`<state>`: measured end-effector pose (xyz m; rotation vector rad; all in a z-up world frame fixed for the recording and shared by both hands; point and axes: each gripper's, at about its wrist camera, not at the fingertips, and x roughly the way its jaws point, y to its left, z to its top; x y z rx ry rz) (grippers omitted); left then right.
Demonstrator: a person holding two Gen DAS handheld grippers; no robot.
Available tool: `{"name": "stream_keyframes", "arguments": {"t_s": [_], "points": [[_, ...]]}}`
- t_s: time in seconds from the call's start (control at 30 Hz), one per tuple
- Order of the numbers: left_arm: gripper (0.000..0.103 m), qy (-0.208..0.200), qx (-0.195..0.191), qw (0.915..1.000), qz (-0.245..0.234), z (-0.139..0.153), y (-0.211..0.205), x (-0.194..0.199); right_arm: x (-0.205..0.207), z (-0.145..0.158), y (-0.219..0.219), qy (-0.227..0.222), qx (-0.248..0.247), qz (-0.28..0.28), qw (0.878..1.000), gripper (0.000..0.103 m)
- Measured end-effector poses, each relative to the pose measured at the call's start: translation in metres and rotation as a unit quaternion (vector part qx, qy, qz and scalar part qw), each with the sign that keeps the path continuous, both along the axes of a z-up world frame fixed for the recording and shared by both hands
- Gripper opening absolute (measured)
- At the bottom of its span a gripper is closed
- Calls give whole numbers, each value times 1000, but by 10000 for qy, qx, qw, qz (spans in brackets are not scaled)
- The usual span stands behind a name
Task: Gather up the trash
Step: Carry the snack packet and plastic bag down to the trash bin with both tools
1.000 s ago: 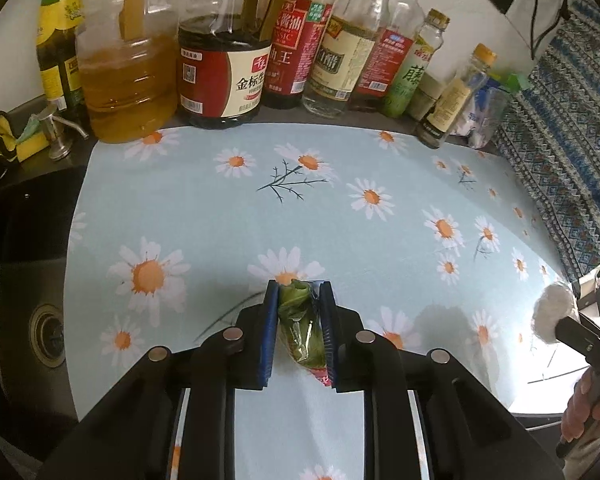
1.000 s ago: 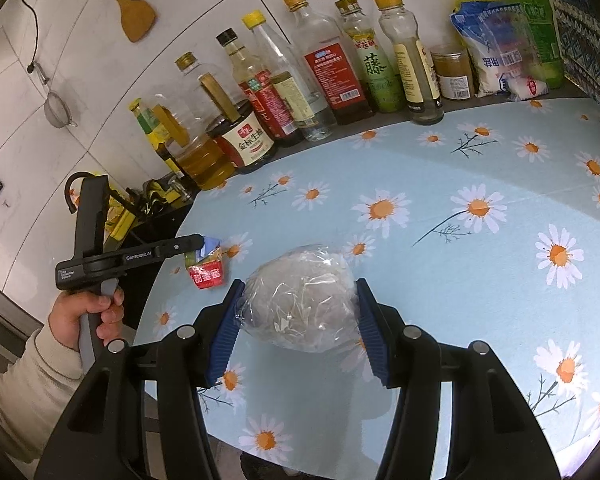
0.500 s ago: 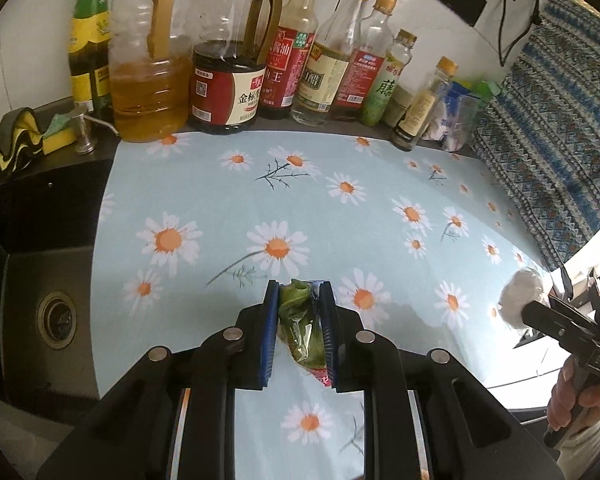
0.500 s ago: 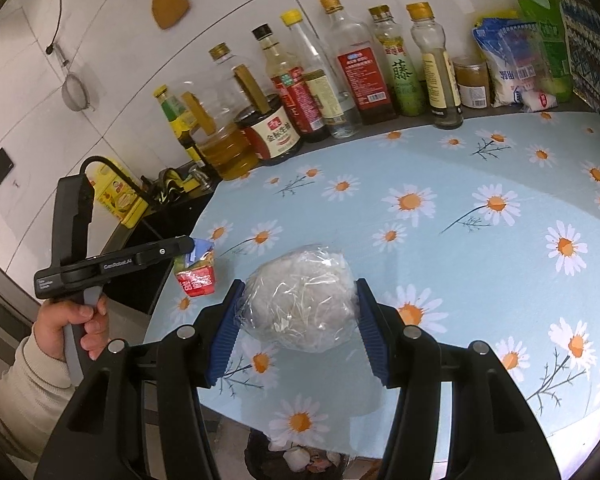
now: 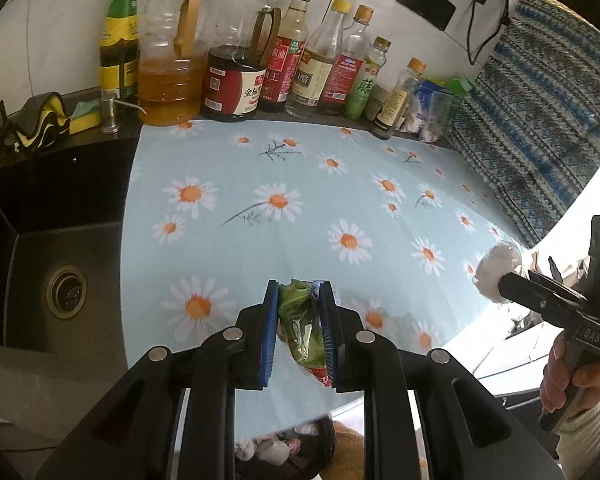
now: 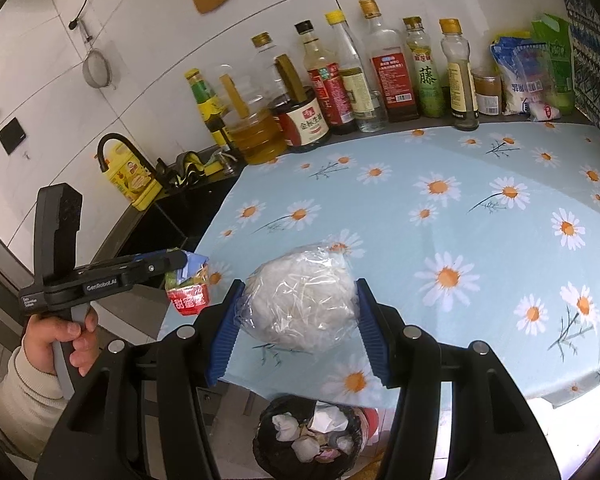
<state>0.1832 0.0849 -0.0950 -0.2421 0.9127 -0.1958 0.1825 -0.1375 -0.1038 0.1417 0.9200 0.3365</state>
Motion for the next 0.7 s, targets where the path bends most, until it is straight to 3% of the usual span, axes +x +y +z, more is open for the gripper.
{"name": "stream_keyframes", "arguments": {"t_s": [0.37,0.7], "points": [[18,-82,-115,9996,-249,7,6,-50,-52,4,35,13,-90,-144,9999,55],[18,-30,-188,9996,-187,3,5,-80,-71,-6,50,177,-19,26,9998,55]]}}
